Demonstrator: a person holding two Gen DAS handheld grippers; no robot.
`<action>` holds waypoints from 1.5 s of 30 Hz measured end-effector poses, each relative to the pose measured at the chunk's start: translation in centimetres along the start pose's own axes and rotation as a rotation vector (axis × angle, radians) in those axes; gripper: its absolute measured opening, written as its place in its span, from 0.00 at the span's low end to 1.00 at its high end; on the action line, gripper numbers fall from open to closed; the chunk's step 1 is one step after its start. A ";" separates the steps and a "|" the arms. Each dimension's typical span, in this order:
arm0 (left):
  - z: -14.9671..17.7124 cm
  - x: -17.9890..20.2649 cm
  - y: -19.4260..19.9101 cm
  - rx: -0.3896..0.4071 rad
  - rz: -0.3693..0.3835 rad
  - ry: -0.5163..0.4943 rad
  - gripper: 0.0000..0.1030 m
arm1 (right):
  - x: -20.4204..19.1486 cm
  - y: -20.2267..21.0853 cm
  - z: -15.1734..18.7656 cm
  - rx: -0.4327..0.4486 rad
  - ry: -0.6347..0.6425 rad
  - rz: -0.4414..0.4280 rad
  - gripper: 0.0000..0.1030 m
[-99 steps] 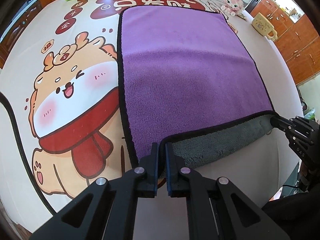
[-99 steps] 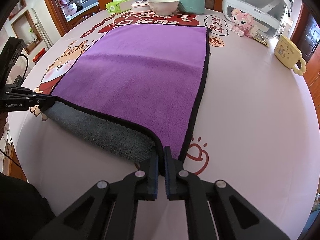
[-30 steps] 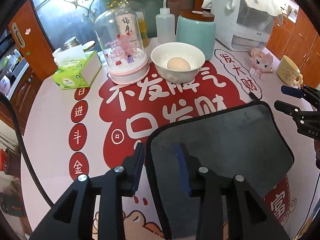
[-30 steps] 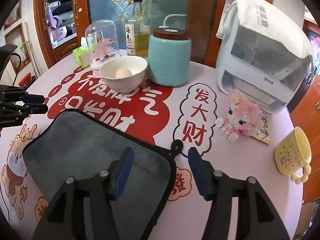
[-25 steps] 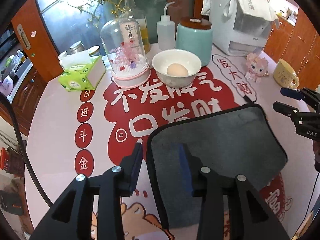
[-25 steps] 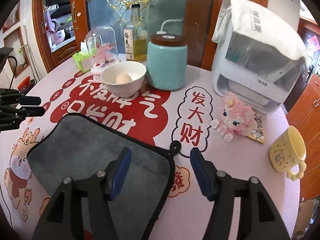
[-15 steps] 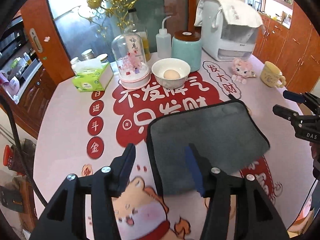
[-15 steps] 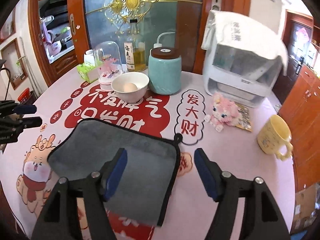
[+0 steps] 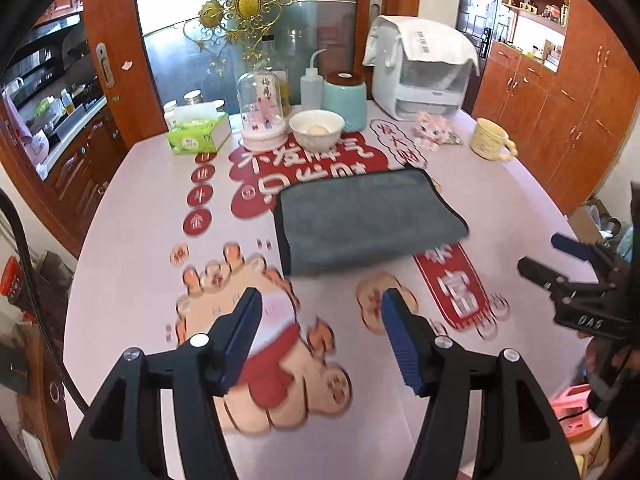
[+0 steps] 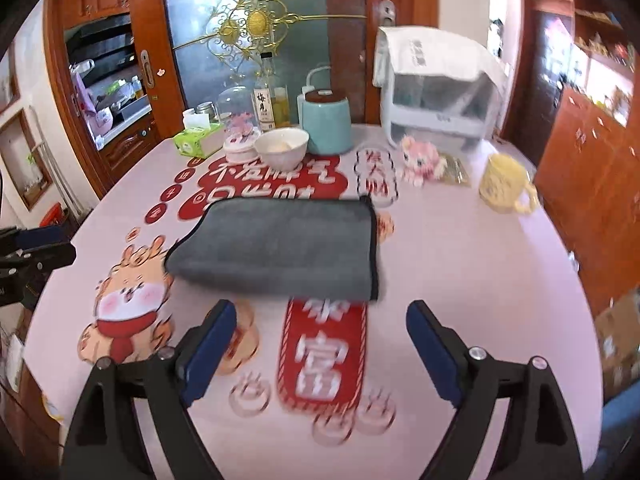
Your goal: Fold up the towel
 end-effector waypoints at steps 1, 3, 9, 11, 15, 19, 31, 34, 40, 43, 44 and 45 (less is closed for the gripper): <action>0.7 0.3 0.8 -0.001 0.005 0.008 0.63 | -0.2 0.7 1.0 -0.009 -0.019 0.005 0.89; 2.2 1.0 2.2 -0.003 0.015 0.023 0.67 | -0.5 1.8 3.0 -0.034 -0.052 0.014 0.90; 6.5 2.6 5.1 -0.029 0.022 0.077 0.70 | -1.5 5.4 8.7 -0.109 -0.126 0.008 0.94; 7.7 3.1 5.6 -0.045 0.014 0.089 0.70 | -1.9 6.5 9.8 -0.123 -0.138 0.008 0.98; 9.4 4.3 6.6 -0.082 -0.006 0.126 0.70 | -2.4 8.7 10.8 -0.137 -0.153 -0.007 1.00; 9.8 5.4 7.6 -0.099 -0.015 0.158 0.70 | -2.7 11.1 10.8 -0.157 -0.172 -0.040 1.00; 8.2 7.1 12.3 -0.038 -0.092 0.189 0.74 | -2.9 18.1 8.7 -0.155 -0.132 -0.067 1.00; 8.1 7.2 13.3 -0.005 -0.108 0.193 0.81 | -3.0 19.3 8.2 -0.126 -0.141 -0.072 1.00; 7.7 7.2 14.8 0.066 -0.134 0.206 0.91 | -3.4 20.0 7.9 -0.085 -0.167 -0.097 1.00; 7.6 7.0 15.6 0.103 -0.152 0.225 0.99 | -3.4 19.8 7.9 -0.083 -0.169 -0.090 1.00; 7.7 6.9 15.7 0.110 -0.152 0.230 0.99 | -3.6 19.9 7.8 -0.076 -0.161 -0.090 1.00; 7.7 6.9 15.8 0.112 -0.155 0.232 0.99 | -3.8 20.0 7.7 -0.068 -0.147 -0.087 1.00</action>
Point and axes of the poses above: each gripper's, at about its wrist camera, not at the fingertips, and y roughly against the way its jaws point, x to its right, z to its underside, the point moved 7 cm from there along -y, roughly the way its jaws point, and after that the axes turned 8 degrees about x, right-handed, at the moved point
